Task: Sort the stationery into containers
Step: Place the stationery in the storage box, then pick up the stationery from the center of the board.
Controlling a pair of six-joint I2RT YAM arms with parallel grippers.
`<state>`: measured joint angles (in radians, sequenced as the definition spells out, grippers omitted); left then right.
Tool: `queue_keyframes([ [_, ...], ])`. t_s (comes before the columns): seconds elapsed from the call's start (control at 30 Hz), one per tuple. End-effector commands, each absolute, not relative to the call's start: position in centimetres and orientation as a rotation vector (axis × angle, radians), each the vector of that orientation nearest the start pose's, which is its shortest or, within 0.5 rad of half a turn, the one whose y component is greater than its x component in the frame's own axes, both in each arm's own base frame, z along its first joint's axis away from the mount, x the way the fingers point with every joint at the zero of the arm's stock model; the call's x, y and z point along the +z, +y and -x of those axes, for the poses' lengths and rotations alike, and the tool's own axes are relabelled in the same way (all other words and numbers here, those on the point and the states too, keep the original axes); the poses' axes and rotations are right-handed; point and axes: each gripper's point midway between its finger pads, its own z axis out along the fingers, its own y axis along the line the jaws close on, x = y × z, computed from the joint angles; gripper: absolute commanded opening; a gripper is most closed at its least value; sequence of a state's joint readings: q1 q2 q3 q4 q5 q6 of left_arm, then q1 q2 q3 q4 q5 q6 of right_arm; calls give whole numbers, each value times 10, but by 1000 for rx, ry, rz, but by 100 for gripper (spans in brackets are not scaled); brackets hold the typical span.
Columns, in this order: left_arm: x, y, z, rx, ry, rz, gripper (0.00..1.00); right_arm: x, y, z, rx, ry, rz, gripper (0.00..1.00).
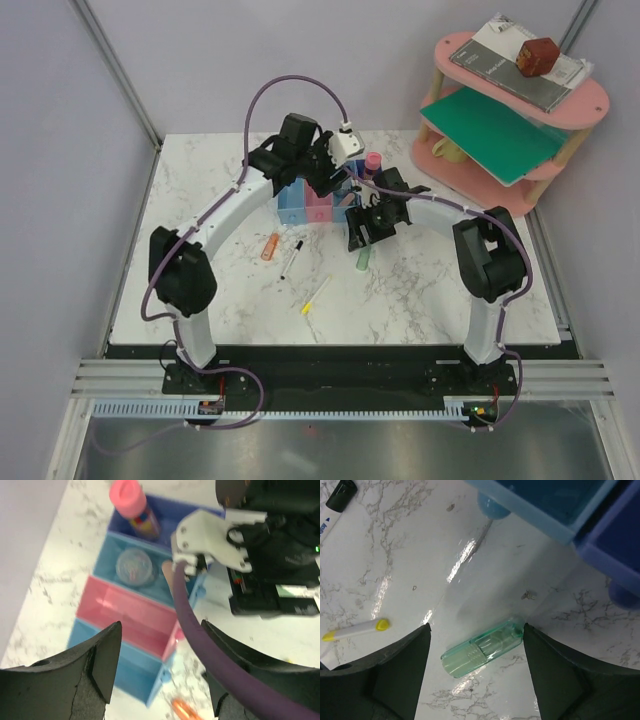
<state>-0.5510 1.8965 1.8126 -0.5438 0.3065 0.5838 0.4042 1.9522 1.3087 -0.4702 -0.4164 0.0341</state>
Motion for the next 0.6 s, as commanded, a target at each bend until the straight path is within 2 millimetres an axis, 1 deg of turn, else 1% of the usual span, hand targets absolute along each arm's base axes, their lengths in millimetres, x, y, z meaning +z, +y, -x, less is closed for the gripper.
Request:
queue_keyframes([
  [0.0,223,-252,-412,-247,1827,-1260,71,-5,210,-350,450,2760,564,82],
  [0.03,223,-232,-409,-217,1852,-1229,71,-6,210,-347,437,2765,575,82],
  [0.07,212,-220,-405,-212,1889,-1220,71,-4,210,-346,417,2761,579,82],
  [0.1,185,-206,-393,-219,1965,-1224,70,-4,213,-343,392,2760,600,82],
  [0.13,177,-189,-392,-211,2006,-1191,70,-4,212,-340,372,2758,611,82],
  [0.17,173,-180,-388,-213,2023,-1174,70,2,211,-341,341,2737,617,82],
  [0.2,156,-171,-379,-228,2073,-1167,69,4,210,-341,329,2732,618,82],
  [0.23,151,-162,-378,-233,2094,-1147,69,9,208,-341,314,2717,618,82],
  [0.27,147,-158,-375,-235,2105,-1138,69,11,205,-343,282,2710,612,83],
  [0.3,136,-153,-370,-242,2133,-1131,69,12,202,-344,263,2707,615,83],
  [0.37,126,-147,-366,-248,2162,-1120,68,15,200,-343,245,2703,616,83],
  [0.4,115,-144,-361,-251,2186,-1128,68,16,198,-343,239,2704,616,83],
  [0.47,106,-143,-359,-252,2199,-1130,68,17,197,-340,239,2702,629,83],
  [0.5,96,-141,-357,-253,2229,-1129,68,18,198,-339,231,2701,638,83],
  [0.57,87,-138,-358,-244,2264,-1113,68,16,196,-337,212,2703,666,82],
])
